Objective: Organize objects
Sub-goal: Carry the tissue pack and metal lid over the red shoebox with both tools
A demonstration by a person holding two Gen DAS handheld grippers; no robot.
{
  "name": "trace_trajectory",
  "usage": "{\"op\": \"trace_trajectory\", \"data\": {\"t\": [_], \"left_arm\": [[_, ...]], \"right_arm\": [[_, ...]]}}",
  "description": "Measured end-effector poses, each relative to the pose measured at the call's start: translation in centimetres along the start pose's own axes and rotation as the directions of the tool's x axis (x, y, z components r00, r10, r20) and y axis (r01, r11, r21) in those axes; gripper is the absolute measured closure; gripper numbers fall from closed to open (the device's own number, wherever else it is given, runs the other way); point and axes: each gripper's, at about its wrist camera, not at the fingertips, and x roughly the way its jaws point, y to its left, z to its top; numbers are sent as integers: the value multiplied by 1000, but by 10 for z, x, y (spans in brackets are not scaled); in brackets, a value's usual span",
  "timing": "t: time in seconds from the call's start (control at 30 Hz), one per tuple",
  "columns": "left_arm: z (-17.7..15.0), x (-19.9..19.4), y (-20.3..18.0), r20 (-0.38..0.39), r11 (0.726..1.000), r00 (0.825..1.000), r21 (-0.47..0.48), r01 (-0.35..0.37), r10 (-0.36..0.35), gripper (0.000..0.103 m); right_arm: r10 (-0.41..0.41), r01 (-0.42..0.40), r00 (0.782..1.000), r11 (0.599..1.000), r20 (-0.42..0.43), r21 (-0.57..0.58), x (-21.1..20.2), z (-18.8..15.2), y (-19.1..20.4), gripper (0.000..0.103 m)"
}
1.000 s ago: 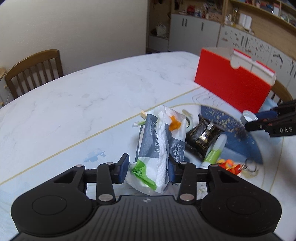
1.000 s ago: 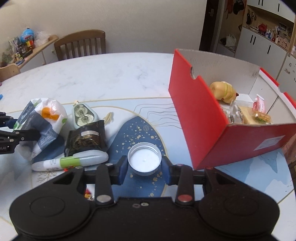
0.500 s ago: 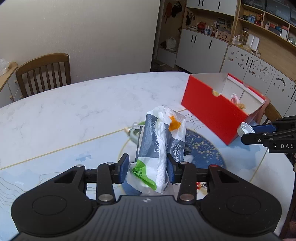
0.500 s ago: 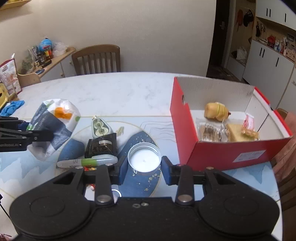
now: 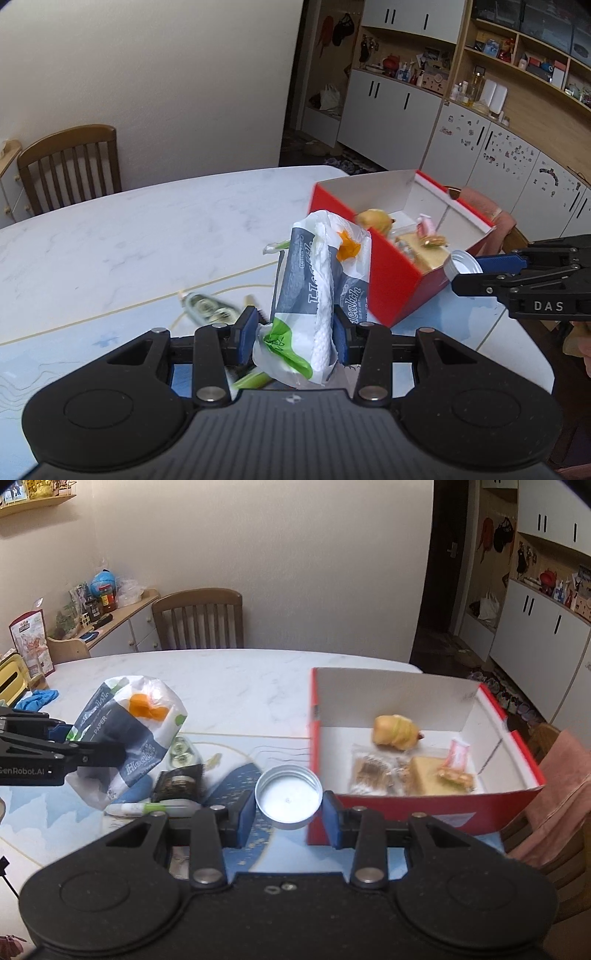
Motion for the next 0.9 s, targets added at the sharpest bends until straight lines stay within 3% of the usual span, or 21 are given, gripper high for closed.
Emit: {"op": "trace_trajectory", "data": {"t": [0.43,0.9], "left_arm": [[34,46,-83,-10,999,1000,34,7,-7,63],[71,104,-140,-37,1000,999,11,-5,5,63]], "right_arm": [[-6,6,1000,1000,13,-2,0,6,-83,65],[-12,12,1000,1000,-4,1,21,15,-157,65]]}}
